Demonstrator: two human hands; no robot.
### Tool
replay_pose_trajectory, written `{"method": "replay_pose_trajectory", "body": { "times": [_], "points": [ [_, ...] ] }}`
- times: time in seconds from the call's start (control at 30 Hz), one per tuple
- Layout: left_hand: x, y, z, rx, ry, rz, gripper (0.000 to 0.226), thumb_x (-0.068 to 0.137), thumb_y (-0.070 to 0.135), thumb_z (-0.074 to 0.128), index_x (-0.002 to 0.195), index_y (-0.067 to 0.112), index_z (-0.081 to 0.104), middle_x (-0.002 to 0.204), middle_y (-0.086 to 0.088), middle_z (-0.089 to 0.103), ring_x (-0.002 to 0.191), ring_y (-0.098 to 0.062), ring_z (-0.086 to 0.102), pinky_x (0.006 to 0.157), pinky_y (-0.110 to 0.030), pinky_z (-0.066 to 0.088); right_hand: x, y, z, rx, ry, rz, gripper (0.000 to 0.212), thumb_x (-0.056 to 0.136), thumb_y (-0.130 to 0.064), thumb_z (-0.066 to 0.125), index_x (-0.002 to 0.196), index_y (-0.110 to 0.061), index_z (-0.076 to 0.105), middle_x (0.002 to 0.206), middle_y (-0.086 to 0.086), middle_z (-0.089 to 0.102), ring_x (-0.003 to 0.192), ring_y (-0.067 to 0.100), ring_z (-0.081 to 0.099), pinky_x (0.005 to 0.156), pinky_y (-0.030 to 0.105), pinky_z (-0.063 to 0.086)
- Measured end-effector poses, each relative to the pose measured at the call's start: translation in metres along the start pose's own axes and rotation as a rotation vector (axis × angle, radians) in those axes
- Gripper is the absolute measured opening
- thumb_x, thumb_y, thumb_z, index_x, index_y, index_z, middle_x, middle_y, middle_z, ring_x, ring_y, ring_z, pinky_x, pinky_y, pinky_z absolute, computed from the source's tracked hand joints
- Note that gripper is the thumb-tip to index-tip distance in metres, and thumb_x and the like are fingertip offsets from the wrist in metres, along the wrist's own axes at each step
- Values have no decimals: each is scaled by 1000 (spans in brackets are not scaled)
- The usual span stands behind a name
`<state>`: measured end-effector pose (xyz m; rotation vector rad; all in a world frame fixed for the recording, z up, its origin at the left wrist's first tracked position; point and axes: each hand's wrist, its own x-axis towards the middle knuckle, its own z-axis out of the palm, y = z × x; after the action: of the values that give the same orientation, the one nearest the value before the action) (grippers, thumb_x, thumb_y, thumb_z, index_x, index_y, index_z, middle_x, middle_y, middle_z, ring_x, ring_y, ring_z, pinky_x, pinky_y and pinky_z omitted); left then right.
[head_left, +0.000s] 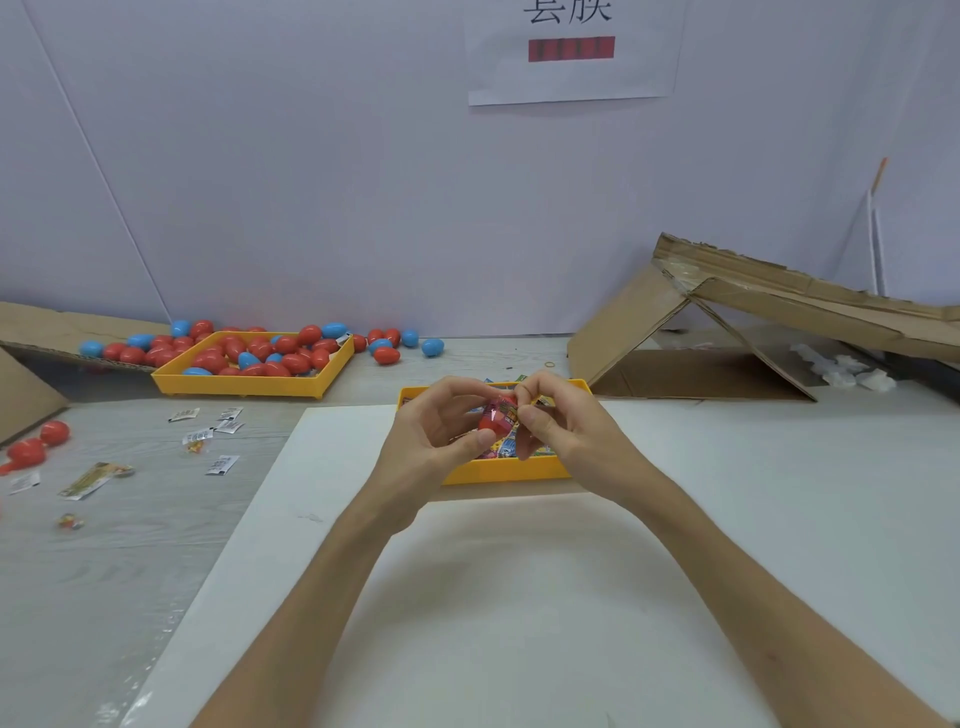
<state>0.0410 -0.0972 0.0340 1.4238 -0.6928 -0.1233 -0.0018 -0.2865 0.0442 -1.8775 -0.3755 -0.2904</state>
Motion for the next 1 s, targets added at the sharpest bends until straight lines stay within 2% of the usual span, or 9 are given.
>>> {"method": "replay_pose_trajectory", "body": {
  "times": [0.1, 0.17, 0.23, 0.4, 0.5, 0.6, 0.7, 0.8, 1.0],
  "points": [
    [0, 0, -2, -15, 13, -3, 37, 84, 5, 77, 116, 20, 65, 116, 2, 74, 112, -18, 69, 84, -24, 57, 1, 0, -1, 49, 15, 7, 13, 102, -4, 54, 91, -12, 54, 75, 7, 64, 67, 16, 66, 68, 27, 54],
    [0, 0, -2, -37, 15, -10, 43, 82, 9, 80, 119, 21, 64, 118, -1, 74, 113, -20, 69, 85, -28, 58, 1, -1, -6, 120, 26, 1, 5, 99, -6, 58, 102, -10, 59, 84, 6, 65, 71, 18, 68, 68, 31, 57],
    [0, 1, 0, -39, 15, -11, 45, 80, 9, 79, 120, 22, 64, 118, -1, 74, 113, -22, 69, 85, -30, 59, 2, -3, -9, 142, 58, -27, 17, 97, -6, 61, 113, -11, 62, 93, 4, 65, 75, 22, 71, 69, 35, 60],
    [-1, 1, 4, -13, 64, 10, 44, 80, 3, 80, 114, 29, 70, 111, 4, 76, 106, -17, 72, 78, -24, 58, 2, -2, -1, 132, 130, -53, 17, 89, -3, 72, 102, -14, 68, 97, 11, 71, 84, 27, 76, 76, 34, 61],
    [-1, 3, 6, -27, 97, 7, 40, 74, 16, 83, 110, 32, 74, 110, 6, 76, 105, -15, 72, 75, -21, 58, 1, -2, 3, 146, 176, -61, 22, 88, -5, 75, 107, -12, 68, 99, 10, 73, 81, 25, 76, 76, 36, 62],
    [-1, 4, 7, -53, 147, 12, 45, 68, 25, 83, 112, 28, 73, 109, 6, 76, 105, -13, 71, 75, -20, 57, 0, -2, 7, 102, 257, -106, 24, 85, -5, 78, 106, -11, 69, 103, 11, 71, 82, 21, 75, 75, 34, 59],
    [-1, 3, 8, -60, 182, 13, 49, 67, 27, 84, 115, 28, 72, 111, 7, 75, 106, -13, 71, 76, -20, 57, -2, 0, 16, -21, 279, -216, 22, 85, -4, 78, 105, -9, 74, 104, 5, 69, 91, 18, 73, 80, 32, 59],
    [-2, 3, 11, -57, 209, 12, 45, 68, 28, 83, 112, 30, 72, 107, 11, 76, 102, -10, 72, 74, -19, 57, -5, 3, 24, -170, 365, -327, 21, 87, -7, 74, 108, -10, 76, 104, 1, 71, 98, 11, 69, 81, 22, 58],
    [-4, 2, 16, -43, 245, 34, 42, 69, 27, 82, 110, 26, 71, 102, 10, 76, 99, -10, 72, 71, -19, 57, -5, 11, 35, -234, 499, -377, 21, 87, -4, 73, 108, -8, 77, 105, 2, 71, 103, -1, 65, 80, 11, 52]
  ]
}}
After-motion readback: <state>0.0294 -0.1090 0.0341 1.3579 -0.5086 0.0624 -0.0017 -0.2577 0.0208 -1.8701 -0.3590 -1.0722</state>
